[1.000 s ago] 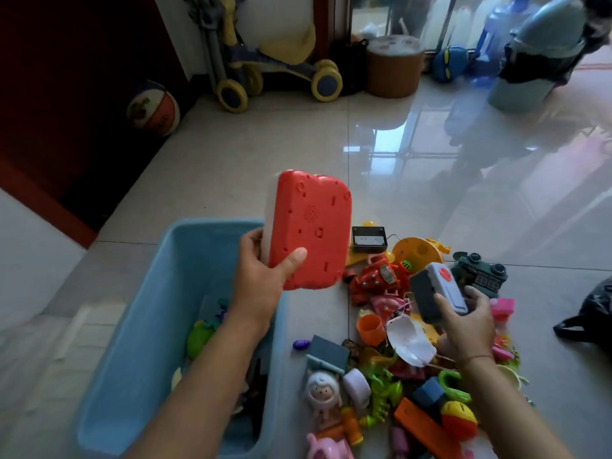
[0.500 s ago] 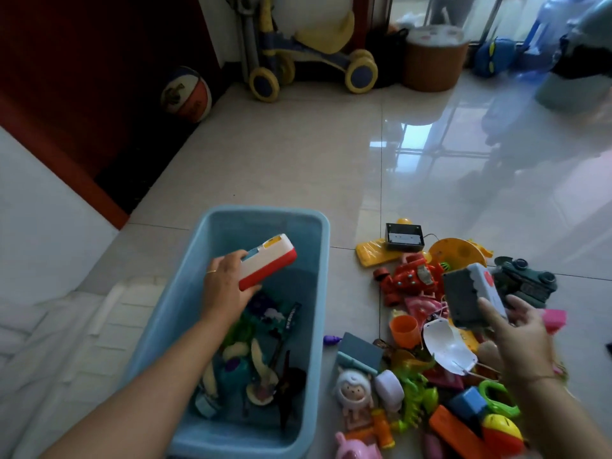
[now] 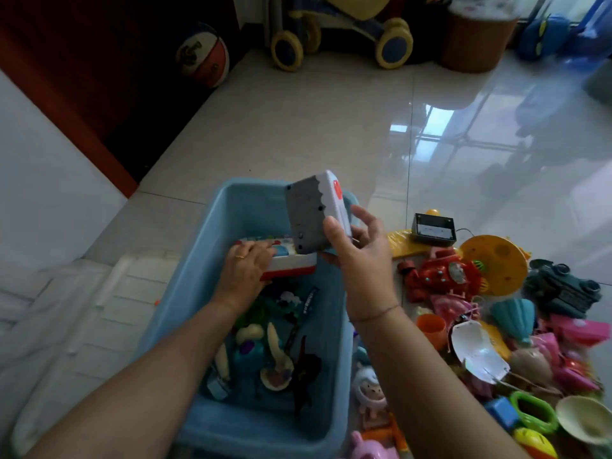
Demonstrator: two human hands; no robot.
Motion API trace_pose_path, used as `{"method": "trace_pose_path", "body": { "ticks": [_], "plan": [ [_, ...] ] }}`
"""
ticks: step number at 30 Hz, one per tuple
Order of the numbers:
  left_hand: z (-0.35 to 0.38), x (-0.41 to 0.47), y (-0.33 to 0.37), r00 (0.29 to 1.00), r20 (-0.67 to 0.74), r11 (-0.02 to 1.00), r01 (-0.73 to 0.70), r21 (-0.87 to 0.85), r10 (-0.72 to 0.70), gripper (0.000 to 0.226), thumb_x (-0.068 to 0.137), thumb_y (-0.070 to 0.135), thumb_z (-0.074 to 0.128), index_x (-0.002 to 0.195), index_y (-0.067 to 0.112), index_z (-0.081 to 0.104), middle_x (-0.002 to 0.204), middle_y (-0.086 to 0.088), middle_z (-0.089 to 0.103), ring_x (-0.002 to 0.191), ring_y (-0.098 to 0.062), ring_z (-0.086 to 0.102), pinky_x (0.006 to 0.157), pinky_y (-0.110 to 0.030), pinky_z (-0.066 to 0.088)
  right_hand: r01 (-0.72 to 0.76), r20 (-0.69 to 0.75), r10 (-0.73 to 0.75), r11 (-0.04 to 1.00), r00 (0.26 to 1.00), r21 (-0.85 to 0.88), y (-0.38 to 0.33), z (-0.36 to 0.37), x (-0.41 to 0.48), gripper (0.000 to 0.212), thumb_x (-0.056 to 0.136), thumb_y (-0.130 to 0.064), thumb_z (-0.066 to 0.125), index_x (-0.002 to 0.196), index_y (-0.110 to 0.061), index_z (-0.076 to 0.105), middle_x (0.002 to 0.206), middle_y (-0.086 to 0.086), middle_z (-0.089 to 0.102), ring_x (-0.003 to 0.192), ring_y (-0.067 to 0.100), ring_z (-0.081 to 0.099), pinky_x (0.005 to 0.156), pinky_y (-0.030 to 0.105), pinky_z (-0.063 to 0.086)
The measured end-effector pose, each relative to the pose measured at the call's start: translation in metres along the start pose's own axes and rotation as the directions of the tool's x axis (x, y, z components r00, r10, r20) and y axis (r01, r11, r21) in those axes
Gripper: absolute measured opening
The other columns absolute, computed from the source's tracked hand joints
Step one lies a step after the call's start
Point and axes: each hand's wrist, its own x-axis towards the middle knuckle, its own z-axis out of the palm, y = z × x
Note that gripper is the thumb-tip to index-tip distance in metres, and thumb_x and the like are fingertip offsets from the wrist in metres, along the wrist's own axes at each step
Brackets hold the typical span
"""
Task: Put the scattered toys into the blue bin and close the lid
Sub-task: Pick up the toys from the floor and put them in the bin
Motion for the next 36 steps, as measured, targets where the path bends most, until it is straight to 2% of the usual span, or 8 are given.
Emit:
{"method": "trace_pose_path", "body": {
  "ticks": [7,11,16,20,24,29,33,36],
  "plan": [
    [0.023,0.001,-0.016,0.989,0.142,1.0,-0.03,0.003,0.029,0.096,0.037,0.03,0.093,0.116,0.015,0.042,0.119,-0.017,0.058,0.105,-0.032,0.045,0.084,-0.05,0.052,-0.059,0.017,0.06,0.996,0.998,-0.071,0.037,0.011,0.005,0.051,0.086,-0.025,0.064,0.13,-0.024,0.039,0.113,0.009,0.057,0.1,0.021,0.063,0.08,0.038,0.058],
    [0.036,-0.005,-0.022,0.966,0.193,0.978,0.19,-0.091,-0.17,0.081,0.072,0.021,0.078,0.141,0.023,0.035,0.149,-0.018,0.028,0.134,-0.038,0.028,0.11,-0.049,0.026,-0.046,0.035,0.048,0.996,0.998,-0.08,0.038,0.006,0.005,0.053,0.086,-0.024,0.064,0.132,-0.022,0.038,0.114,0.011,0.058,0.1,0.022,0.064,0.078,0.038,0.058],
    [0.037,-0.009,0.003,0.667,0.276,0.459,0.701,-0.545,-0.692,0.086,0.071,0.012,0.079,0.141,0.01,0.028,0.146,-0.011,0.035,0.132,-0.026,0.036,0.108,-0.038,0.03,-0.024,0.029,0.025,0.999,0.999,-0.043,0.04,-0.001,0.004,0.049,0.087,-0.022,0.061,0.13,-0.019,0.039,0.114,0.013,0.059,0.101,0.021,0.064,0.074,0.03,0.058],
    [0.038,-0.012,0.019,0.478,0.513,0.059,0.77,-0.635,-0.713,0.075,0.075,0.017,0.077,0.134,0.004,0.033,0.134,-0.015,0.05,0.122,-0.029,0.049,0.099,-0.037,0.042,-0.015,0.011,0.016,0.997,1.0,-0.08,0.043,-0.003,0.004,0.048,0.086,-0.025,0.062,0.129,-0.019,0.04,0.114,0.011,0.06,0.102,0.02,0.064,0.075,0.029,0.057],
    [0.034,-0.031,0.03,0.601,0.633,0.203,0.784,-0.587,-0.488,0.048,0.073,0.005,0.075,0.116,0.009,0.054,0.113,-0.005,0.061,0.105,-0.019,0.057,0.085,-0.027,0.045,-0.037,0.011,0.039,0.989,0.999,-0.14,0.049,-0.008,-0.003,0.048,0.086,-0.03,0.061,0.128,-0.024,0.04,0.112,0.008,0.061,0.101,0.019,0.064,0.078,0.031,0.056],
    [0.038,-0.047,0.04,0.559,0.697,0.392,0.824,-0.408,-0.449,0.028,0.081,0.028,0.062,0.109,0.022,0.064,0.112,-0.003,0.066,0.096,-0.017,0.061,0.085,-0.031,0.049,-0.011,-0.059,-0.007,0.953,0.998,-0.303,0.066,-0.004,-0.003,0.044,0.087,-0.027,0.063,0.125,-0.029,0.041,0.115,0.006,0.057,0.1,0.02,0.061,0.076,0.031,0.057],
    [0.031,-0.029,0.044,0.336,0.771,-0.189,0.845,-0.5,-0.541,0.044,0.091,0.042,0.048,0.124,0.014,0.055,0.118,-0.01,0.062,0.103,-0.027,0.06,0.092,-0.038,0.049,-0.201,-0.223,0.163,0.966,0.961,-0.161,0.086,0.006,0.012,0.036,0.088,-0.024,0.062,0.119,-0.023,0.044,0.119,0.009,0.054,0.102,0.023,0.059,0.085,0.04,0.055],
    [0.032,-0.024,0.044,0.304,0.83,-0.328,0.813,-0.482,-0.467,0.046,0.086,0.04,0.062,0.121,0.011,0.055,0.112,-0.015,0.064,0.097,-0.031,0.063,0.083,-0.04,0.053,-0.386,-0.261,0.397,0.918,0.88,0.096,0.102,0.016,0.022,0.04,0.09,-0.025,0.058,0.126,-0.016,0.043,0.118,0.009,0.053,0.101,0.024,0.057,0.084,0.037,0.053]
  ]
}}
